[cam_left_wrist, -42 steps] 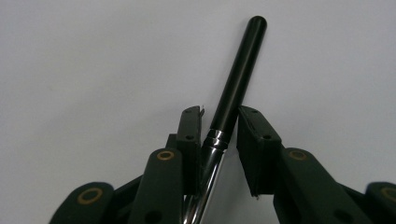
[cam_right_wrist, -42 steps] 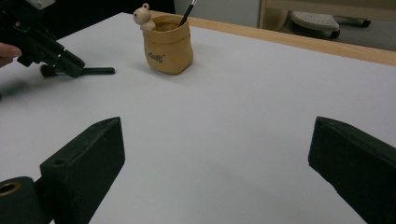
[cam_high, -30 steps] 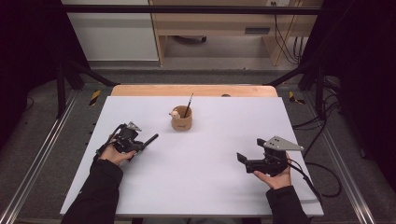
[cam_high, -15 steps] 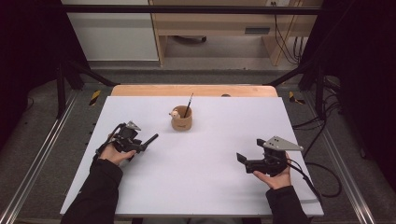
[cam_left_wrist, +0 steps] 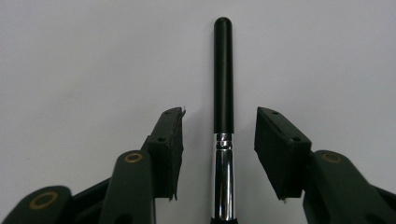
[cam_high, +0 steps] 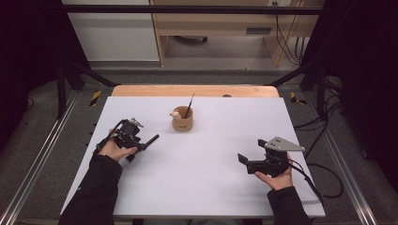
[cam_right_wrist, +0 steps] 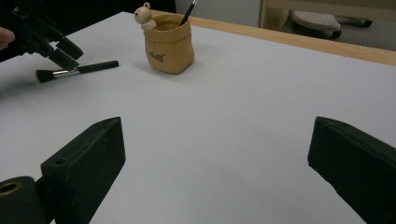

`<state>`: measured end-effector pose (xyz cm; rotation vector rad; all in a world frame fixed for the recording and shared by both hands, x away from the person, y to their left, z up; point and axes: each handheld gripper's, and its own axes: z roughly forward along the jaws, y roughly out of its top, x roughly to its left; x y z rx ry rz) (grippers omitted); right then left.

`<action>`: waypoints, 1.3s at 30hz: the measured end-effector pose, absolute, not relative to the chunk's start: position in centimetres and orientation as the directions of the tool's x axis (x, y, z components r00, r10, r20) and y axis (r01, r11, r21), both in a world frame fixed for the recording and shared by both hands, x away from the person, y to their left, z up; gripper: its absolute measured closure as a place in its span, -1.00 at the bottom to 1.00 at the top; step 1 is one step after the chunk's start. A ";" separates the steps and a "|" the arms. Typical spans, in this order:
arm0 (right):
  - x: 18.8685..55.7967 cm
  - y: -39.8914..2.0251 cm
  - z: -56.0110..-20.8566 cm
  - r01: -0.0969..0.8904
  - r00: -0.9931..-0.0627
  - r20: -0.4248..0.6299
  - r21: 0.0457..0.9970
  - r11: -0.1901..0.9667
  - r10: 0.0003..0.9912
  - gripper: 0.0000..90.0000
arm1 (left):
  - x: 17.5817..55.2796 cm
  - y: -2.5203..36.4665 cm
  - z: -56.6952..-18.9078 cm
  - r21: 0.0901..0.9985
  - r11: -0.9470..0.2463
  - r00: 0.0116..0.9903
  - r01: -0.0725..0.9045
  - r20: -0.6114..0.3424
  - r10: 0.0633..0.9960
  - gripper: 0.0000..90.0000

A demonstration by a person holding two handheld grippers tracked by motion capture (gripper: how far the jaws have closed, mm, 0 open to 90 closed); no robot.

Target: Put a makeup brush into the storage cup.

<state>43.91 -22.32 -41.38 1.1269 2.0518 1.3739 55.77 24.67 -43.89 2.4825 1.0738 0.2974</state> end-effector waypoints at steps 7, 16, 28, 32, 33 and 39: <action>43.9 -22.3 -41.4 0.390 -0.581 0.088 0.903 0.181 0.809 -0.90 | 56.2 24.7 -44.7 0.406 -0.628 0.686 0.663 0.005 0.728 0.34; 43.9 -22.3 -41.4 0.390 -0.582 0.088 0.903 0.182 0.808 -0.90 | 56.2 24.5 -44.8 0.392 -0.635 0.692 0.665 -0.003 0.722 0.52; 43.9 -22.3 -41.4 0.392 -0.583 0.090 0.902 0.182 0.808 -0.90 | 56.0 24.1 -44.7 0.369 -0.642 0.691 0.672 -0.002 0.723 0.69; 44.0 -22.2 -41.5 0.394 -0.584 0.093 0.901 0.182 0.806 -0.90 | 56.0 24.1 -44.7 0.369 -0.643 0.692 0.671 -0.001 0.722 0.72; 44.0 -22.2 -41.5 0.395 -0.584 0.093 0.900 0.182 0.807 -0.90 | 56.0 24.2 -44.7 0.369 -0.642 0.692 0.672 -0.005 0.722 0.72; 44.0 -22.3 -41.5 0.395 -0.584 0.091 0.900 0.184 0.807 -0.90 | 56.1 24.2 -44.7 0.370 -0.645 0.696 0.669 -0.007 0.718 0.74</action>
